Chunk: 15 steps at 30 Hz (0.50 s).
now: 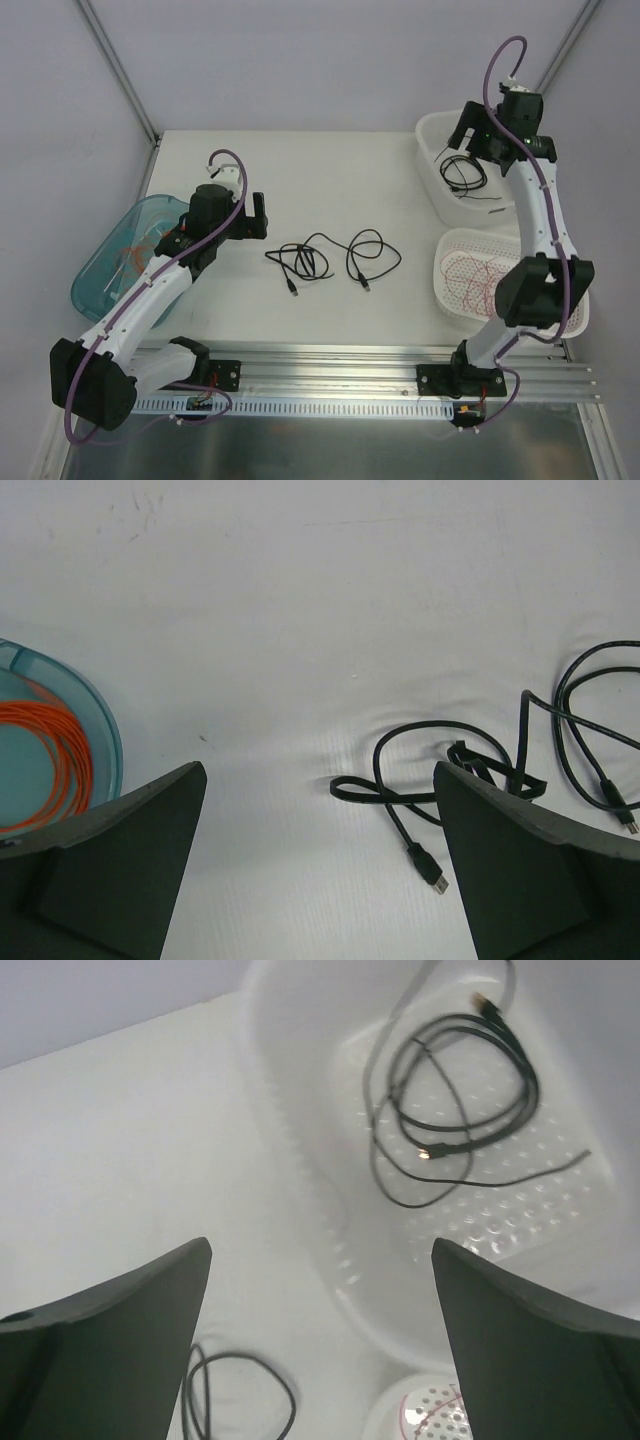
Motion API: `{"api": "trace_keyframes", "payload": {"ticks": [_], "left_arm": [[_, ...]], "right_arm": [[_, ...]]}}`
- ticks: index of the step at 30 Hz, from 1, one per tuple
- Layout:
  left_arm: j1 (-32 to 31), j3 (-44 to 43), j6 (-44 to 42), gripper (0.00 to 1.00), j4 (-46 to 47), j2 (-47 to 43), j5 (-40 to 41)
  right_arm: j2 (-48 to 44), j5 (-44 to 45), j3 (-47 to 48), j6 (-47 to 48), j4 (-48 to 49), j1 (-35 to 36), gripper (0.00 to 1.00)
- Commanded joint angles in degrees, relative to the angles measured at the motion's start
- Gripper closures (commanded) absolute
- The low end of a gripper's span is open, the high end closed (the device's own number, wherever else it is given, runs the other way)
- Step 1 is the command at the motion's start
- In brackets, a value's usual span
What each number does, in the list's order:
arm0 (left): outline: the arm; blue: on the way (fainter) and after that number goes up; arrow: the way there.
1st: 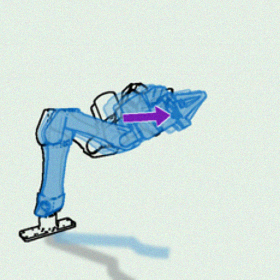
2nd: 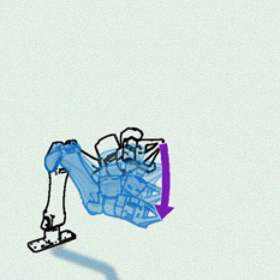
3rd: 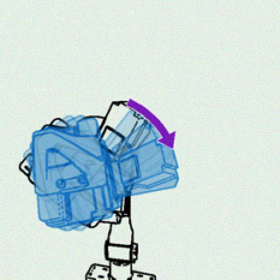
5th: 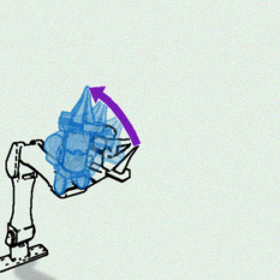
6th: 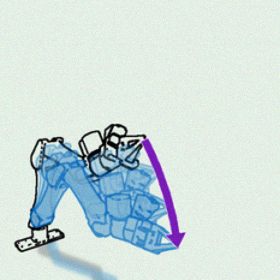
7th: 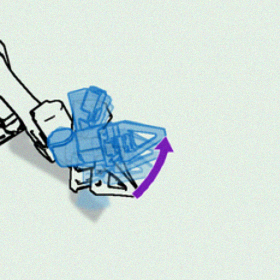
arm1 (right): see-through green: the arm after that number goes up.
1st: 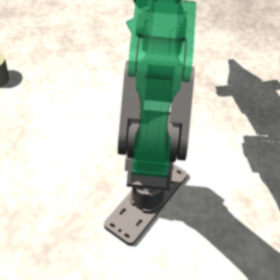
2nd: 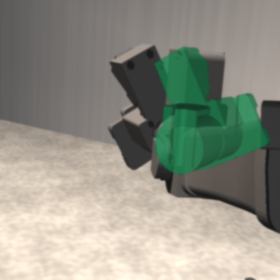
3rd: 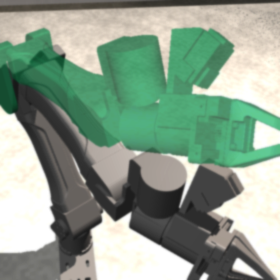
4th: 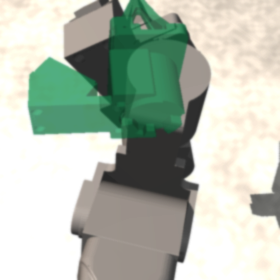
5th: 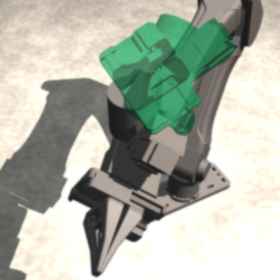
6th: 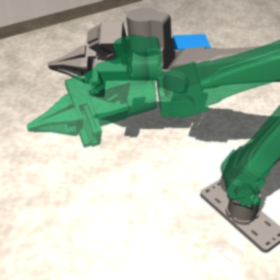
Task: Untangle the cables
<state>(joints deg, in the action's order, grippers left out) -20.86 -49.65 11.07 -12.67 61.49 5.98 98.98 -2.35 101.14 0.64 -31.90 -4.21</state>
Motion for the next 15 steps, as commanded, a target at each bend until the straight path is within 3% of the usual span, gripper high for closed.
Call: {"api": "trace_keyframes", "payload": {"ticks": [1,9,15], "left_arm": [[0.82,-0.01,-0.87,0.01,1.94,-0.85,-1.67],[0.91,-0.01,-0.09,0.01,1.94,-0.23,-0.53],[1.09,-0.01,0.71,0.01,1.85,0.73,2.19]], "right_arm": [[-9.23,-5.18,-4.79,5.15,-3.25,6.21,0.03],[-18.20,-9.08,-19.48,8.32,-1.77,29.67,0.03],[-20.40,-5.66,-32.21,1.39,8.77,46.02,0.01]]}}
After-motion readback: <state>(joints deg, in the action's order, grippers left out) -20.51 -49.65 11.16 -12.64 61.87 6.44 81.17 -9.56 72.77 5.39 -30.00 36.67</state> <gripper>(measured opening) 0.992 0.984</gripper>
